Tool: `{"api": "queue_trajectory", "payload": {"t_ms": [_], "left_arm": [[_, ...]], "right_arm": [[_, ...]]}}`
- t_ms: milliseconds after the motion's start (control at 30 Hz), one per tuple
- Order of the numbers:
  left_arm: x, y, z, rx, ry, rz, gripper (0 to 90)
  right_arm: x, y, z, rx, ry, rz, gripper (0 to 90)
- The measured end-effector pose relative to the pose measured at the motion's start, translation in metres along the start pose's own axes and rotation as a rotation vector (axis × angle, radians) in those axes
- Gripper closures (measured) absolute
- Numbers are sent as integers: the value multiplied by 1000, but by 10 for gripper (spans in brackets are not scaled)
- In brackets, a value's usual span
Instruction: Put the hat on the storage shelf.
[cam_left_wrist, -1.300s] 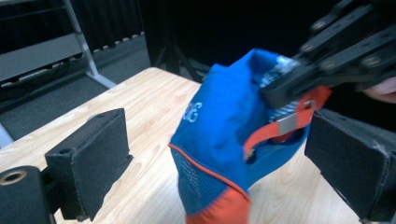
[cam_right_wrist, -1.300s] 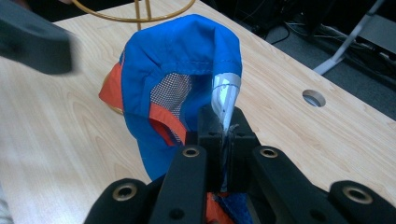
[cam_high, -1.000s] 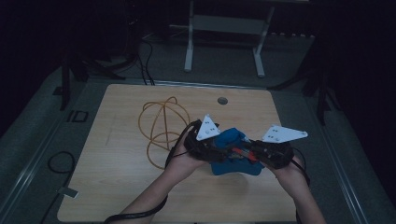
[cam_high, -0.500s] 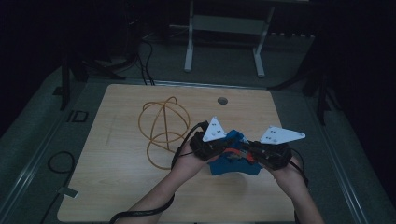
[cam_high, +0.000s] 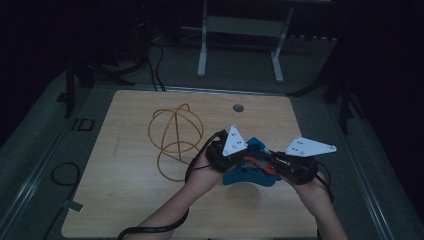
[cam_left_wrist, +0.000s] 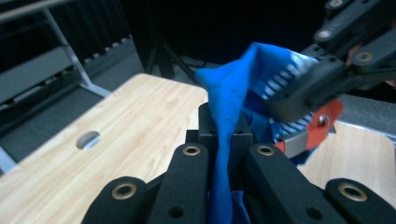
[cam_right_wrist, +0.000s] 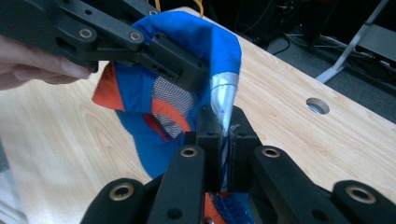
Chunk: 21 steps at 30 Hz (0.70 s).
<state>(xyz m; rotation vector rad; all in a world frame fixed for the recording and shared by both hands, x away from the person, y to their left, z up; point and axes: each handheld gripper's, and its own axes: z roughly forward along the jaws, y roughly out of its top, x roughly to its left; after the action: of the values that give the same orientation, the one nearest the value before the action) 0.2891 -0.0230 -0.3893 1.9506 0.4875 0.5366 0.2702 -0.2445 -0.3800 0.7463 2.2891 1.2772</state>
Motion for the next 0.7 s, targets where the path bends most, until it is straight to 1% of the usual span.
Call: {"api": "queue_trajectory", "payload": {"t_ms": [33,100,133,167,200,233,267,300,333,367,400,433,467,500,533,567,600,667,700], "left_arm": [[0,1,-1,-5,0,4,893],[-1,2,-3,-9,24,26,893],[-1,3,-4,-10,26,33,893],[-1,2,-5,-19,39,39,893],[0,2,-6,-27,33,48,893],[0,1,-7,-34,39,61,893],[0,1,-8,-45,36,70,893],[1,0,-10,-57,25,80,893],[1,-1,-11,-72,26,93,893],[3,-2,-13,-91,4,105,893],[4,-3,-16,-114,-5,121,892],[5,-4,-18,-132,-7,133,892],[8,-5,-21,-156,-33,144,892],[9,-6,-24,-186,-41,162,892],[10,-6,-26,-204,-48,170,892],[12,-6,-29,-225,-81,178,892],[13,-6,-31,-241,-90,186,892],[16,-6,-34,-270,-145,184,891],[16,-7,-35,-287,-143,196,891]], "right_arm": [[0,-1,-3,-8,4,-1,838],[1,-2,-9,-27,17,9,773],[1,-3,-13,-35,22,10,740],[2,-3,-17,-46,21,15,702],[1,-4,-21,-60,22,20,686],[1,-4,-25,-69,22,24,684],[0,-4,-29,-77,13,22,679],[-1,-5,-33,-87,-1,21,681],[-4,-6,-36,-89,-14,18,685],[-6,-6,-39,-88,-26,17,685],[-9,-8,-42,-92,-36,24,685],[-13,-9,-43,-92,-37,31,684],[-15,-11,-45,-92,-38,38,684],[-17,-13,-46,-89,-37,43,682],[-18,-15,-46,-86,-28,50,679],[-19,-16,-46,-84,-18,52,675],[-18,-18,-45,-81,-9,50,670],[-15,-20,-44,-74,12,47,657],[-13,-21,-44,-75,28,48,648]]}}
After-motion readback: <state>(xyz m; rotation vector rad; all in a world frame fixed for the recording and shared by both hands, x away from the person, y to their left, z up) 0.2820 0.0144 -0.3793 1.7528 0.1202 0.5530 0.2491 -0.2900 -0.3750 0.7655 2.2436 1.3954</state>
